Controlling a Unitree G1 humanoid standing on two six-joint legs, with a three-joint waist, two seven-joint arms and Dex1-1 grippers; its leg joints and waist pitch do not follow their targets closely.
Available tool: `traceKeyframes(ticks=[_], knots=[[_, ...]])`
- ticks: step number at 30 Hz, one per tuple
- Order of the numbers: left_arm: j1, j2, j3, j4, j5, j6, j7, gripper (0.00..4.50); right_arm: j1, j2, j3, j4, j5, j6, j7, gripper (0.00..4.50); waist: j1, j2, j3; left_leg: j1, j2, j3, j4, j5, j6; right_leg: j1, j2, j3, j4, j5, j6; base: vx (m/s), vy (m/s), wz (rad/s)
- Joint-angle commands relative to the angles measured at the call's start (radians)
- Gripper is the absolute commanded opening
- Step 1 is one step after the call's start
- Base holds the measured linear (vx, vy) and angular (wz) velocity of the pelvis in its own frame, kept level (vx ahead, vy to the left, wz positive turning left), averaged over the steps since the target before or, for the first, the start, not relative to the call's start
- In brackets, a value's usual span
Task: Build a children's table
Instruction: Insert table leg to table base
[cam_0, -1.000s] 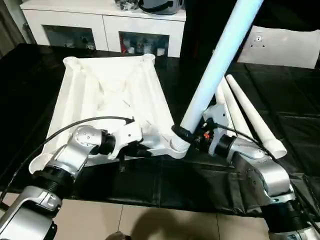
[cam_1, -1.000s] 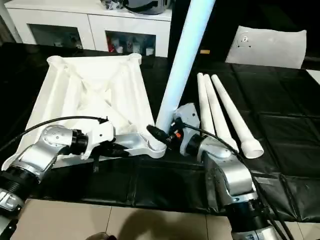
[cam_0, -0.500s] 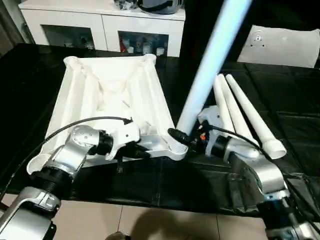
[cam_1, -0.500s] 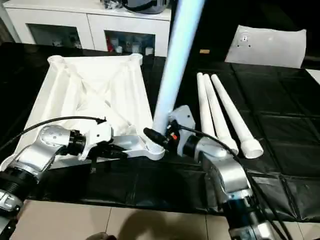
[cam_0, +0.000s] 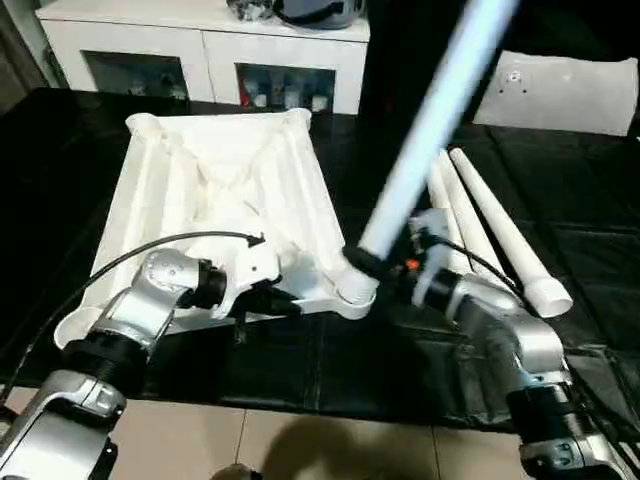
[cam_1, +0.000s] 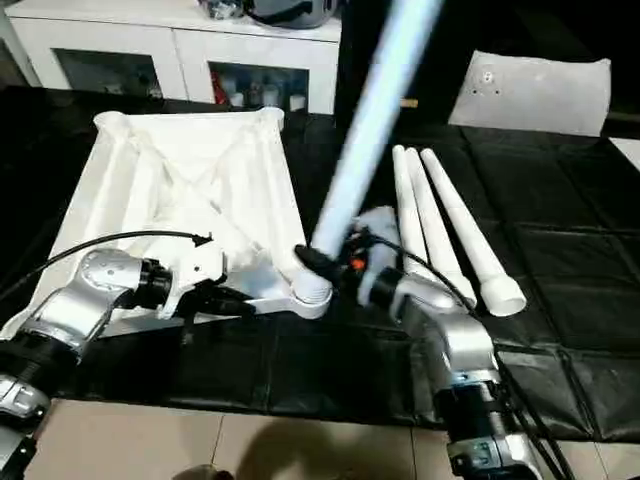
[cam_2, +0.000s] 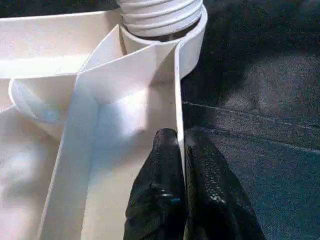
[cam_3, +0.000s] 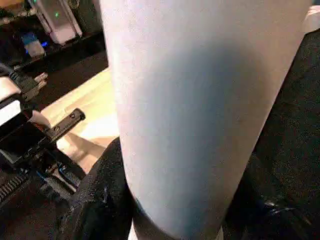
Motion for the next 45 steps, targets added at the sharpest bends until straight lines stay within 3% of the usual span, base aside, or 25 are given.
traceKeyframes(ticks=[1,2,8,9,11,12,15,16,19,21,23,25,26,27,33,35,36,38,40,45], knots=[[-0.003,-0.019,0.033,0.012,-0.03,-0.035,0.01,0.0,0.043,-0.008,-0.016,0.024,-0.016,0.007,-0.018,1.91,0.001,-0.002,-0.062,0.021,0.045,-0.008,-0.074,-0.234,-0.004,0.025,-0.068,0.032,-0.094,-0.193,-0.223,0.0,0.0,0.0],[-0.005,-0.02,0.036,0.015,-0.03,-0.036,0.017,0.0,0.061,-0.008,-0.017,0.018,-0.017,-0.001,-0.019,1.91,0.003,0.006,-0.063,0.022,0.045,-0.009,-0.074,-0.234,-0.006,0.025,-0.068,0.032,-0.093,-0.191,-0.223,0.0,0.0,0.0],[-0.024,-0.029,0.055,0.054,-0.012,-0.056,0.061,0.0,0.173,0.002,-0.013,-0.043,-0.04,-0.071,-0.053,1.91,0.008,0.007,-0.064,0.02,0.044,-0.008,-0.076,-0.236,0.003,0.026,-0.068,0.031,-0.098,-0.184,-0.216,0.0,0.0,0.0],[-0.026,-0.032,0.057,0.059,-0.01,-0.059,0.065,0.0,0.194,0.008,-0.013,-0.055,-0.046,-0.089,-0.062,1.91,0.011,0.017,-0.061,0.022,0.045,-0.008,-0.078,-0.26,-0.003,0.021,-0.07,0.033,-0.104,-0.215,-0.209,0.0,0.0,0.0],[-0.03,-0.035,0.059,0.066,-0.008,-0.061,0.067,0.0,0.221,0.016,-0.012,-0.07,-0.051,-0.111,-0.071,1.91,0.011,0.011,-0.062,0.023,0.045,-0.011,-0.08,-0.283,-0.01,0.021,-0.069,0.032,-0.104,-0.249,-0.201,0.0,0.0,0.0],[-0.031,-0.037,0.058,0.069,-0.006,-0.063,0.065,0.0,0.236,0.012,0.001,-0.08,-0.068,-0.134,-0.074,1.91,0.012,0.018,-0.063,0.023,0.046,-0.012,-0.082,-0.288,-0.013,0.02,-0.07,0.032,-0.104,-0.254,-0.199,0.0,0.0,0.0],[-0.035,-0.038,0.054,0.075,-0.003,-0.066,0.059,0.0,0.252,-0.004,0.034,-0.101,-0.106,-0.163,-0.076,1.91,0.013,0.018,-0.062,0.023,0.046,-0.013,-0.085,-0.3,-0.018,0.019,-0.068,0.032,-0.105,-0.255,-0.19,0.0,0.0,0.0],[-0.039,-0.038,0.051,0.081,0.002,-0.073,0.057,0.0,0.248,-0.032,0.077,-0.111,-0.15,-0.174,-0.067,1.91,0.013,0.02,-0.062,0.022,0.045,-0.014,-0.085,-0.297,-0.018,0.019,-0.067,0.032,-0.106,-0.25,-0.19,0.0,0.0,0.0],[-0.041,-0.036,0.041,0.09,0.017,-0.088,0.053,0.0,0.229,-0.071,0.137,-0.116,-0.204,-0.186,-0.041,1.91,0.014,0.018,-0.062,0.022,0.045,-0.012,-0.083,-0.291,-0.014,0.021,-0.068,0.034,-0.106,-0.241,-0.187,0.0,0.0,0.0],[-0.039,-0.033,0.034,0.093,0.029,-0.098,0.053,0.0,0.205,-0.084,0.163,-0.111,-0.223,-0.184,-0.02,1.91,0.013,0.008,-0.062,0.02,0.045,-0.011,-0.082,-0.292,-0.006,0.021,-0.069,0.033,-0.108,-0.265,-0.182,0.0,0.0,0.0],[-0.036,-0.03,0.028,0.092,0.038,-0.105,0.053,0.0,0.17,-0.089,0.181,-0.098,-0.229,-0.174,0.006,1.91,0.013,0.005,-0.061,0.02,0.046,-0.012,-0.081,-0.289,-0.002,0.02,-0.071,0.034,-0.108,-0.282,-0.179,0.0,0.0,0.0],[-0.035,-0.029,0.028,0.092,0.039,-0.108,0.052,0.0,0.158,-0.092,0.188,-0.092,-0.23,-0.174,0.013,1.91,0.013,0.009,-0.06,0.02,0.047,-0.012,-0.083,-0.292,-0.002,0.018,-0.07,0.034,-0.108,-0.29,-0.178,0.0,0.0,0.0],[-0.031,-0.028,0.024,0.087,0.043,-0.115,0.046,0.0,0.126,-0.099,0.203,-0.069,-0.233,-0.177,0.035,1.91,0.012,-0.001,-0.06,0.019,0.047,-0.013,-0.081,-0.29,0.002,0.019,-0.072,0.034,-0.107,-0.294,-0.177,0.0,0.0,0.0],[-0.031,-0.028,0.024,0.087,0.043,-0.115,0.046,0.0,0.126,-0.099,0.203,-0.069,-0.233,-0.177,0.035,1.91,0.009,-0.003,-0.059,0.018,0.047,-0.013,-0.082,-0.289,0.003,0.018,-0.072,0.033,-0.107,-0.303,-0.178,0.0,0.0,0.0],[-0.033,-0.026,-0.008,0.065,0.055,-0.139,-0.016,0.0,0.033,-0.106,0.216,0.024,-0.201,-0.181,0.158,1.91,-0.005,-0.006,-0.052,0.02,0.048,-0.016,-0.086,-0.35,-0.01,0.01,-0.073,0.033,-0.115,-0.375,-0.171,0.0,0.0,0.0],[-0.036,-0.024,-0.014,0.063,0.056,-0.141,-0.028,0.0,0.033,-0.114,0.221,0.027,-0.197,-0.176,0.186,1.91,-0.004,-0.006,-0.053,0.023,0.051,-0.016,-0.087,-0.348,-0.012,0.009,-0.073,0.034,-0.114,-0.354,-0.174,0.0,0.0,0.0],[-0.042,-0.022,-0.02,0.064,0.058,-0.144,-0.041,0.0,0.035,-0.122,0.229,0.029,-0.195,-0.173,0.214,1.91,-0.006,-0.003,-0.042,0.02,0.05,-0.016,-0.092,-0.36,-0.011,0.005,-0.069,0.034,-0.115,-0.336,-0.174,0.0,0.0,0.0],[-0.049,-0.021,-0.023,0.067,0.059,-0.146,-0.053,0.0,0.037,-0.13,0.238,0.032,-0.193,-0.172,0.235,1.91,-0.004,-0.006,-0.049,0.025,0.052,-0.015,-0.091,-0.348,-0.003,0.009,-0.069,0.033,-0.11,-0.277,-0.188,0.0,0.0,0.0],[-0.056,-0.019,-0.026,0.071,0.059,-0.148,-0.069,0.0,0.04,-0.135,0.249,0.03,-0.181,-0.166,0.263,1.91,-0.003,0.0,-0.044,0.021,0.051,-0.014,-0.095,-0.303,0.011,0.013,-0.068,0.031,-0.108,-0.195,-0.202,0.0,0.0,0.0],[-0.065,-0.008,-0.038,0.078,0.062,-0.16,-0.11,0.0,0.051,-0.141,0.271,0.016,-0.167,-0.16,0.319,1.91,-0.004,-0.002,-0.047,0.02,0.051,-0.011,-0.092,-0.243,0.037,0.023,-0.067,0.027,-0.1,-0.065,-0.236,0.0,0.0,0.0]])
